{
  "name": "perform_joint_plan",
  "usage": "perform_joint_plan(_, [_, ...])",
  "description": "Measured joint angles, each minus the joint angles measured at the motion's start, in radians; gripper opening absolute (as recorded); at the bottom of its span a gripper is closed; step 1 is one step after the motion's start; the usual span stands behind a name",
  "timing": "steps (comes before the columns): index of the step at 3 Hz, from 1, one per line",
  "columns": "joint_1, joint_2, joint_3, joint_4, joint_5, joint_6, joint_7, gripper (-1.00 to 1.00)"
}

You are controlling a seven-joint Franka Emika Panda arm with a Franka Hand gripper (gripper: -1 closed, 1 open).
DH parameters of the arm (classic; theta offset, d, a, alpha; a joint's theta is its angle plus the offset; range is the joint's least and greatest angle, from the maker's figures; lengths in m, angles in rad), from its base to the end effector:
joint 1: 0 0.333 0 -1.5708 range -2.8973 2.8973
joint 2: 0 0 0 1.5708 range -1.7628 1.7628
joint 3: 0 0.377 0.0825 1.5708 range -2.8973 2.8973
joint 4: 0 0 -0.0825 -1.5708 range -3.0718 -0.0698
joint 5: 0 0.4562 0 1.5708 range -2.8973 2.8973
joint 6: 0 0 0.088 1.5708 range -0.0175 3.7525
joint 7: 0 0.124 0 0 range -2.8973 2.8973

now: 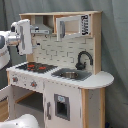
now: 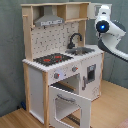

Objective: Play with the kitchen

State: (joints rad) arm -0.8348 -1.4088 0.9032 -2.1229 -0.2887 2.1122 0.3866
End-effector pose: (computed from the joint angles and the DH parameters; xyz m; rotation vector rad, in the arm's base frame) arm 0.3279 0.3264 0.7281 1.6365 -0.2504 1.1620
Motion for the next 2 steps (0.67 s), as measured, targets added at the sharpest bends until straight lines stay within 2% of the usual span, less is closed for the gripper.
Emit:
perform_joint_plan(1, [0.018, -0.005, -0.023, 0.016, -0.011, 0.053, -0.081, 1.0])
perform_joint_plan(2, [0.043, -0.026, 0.052, 0.024, -0.012, 0.114, -0.122, 1.0])
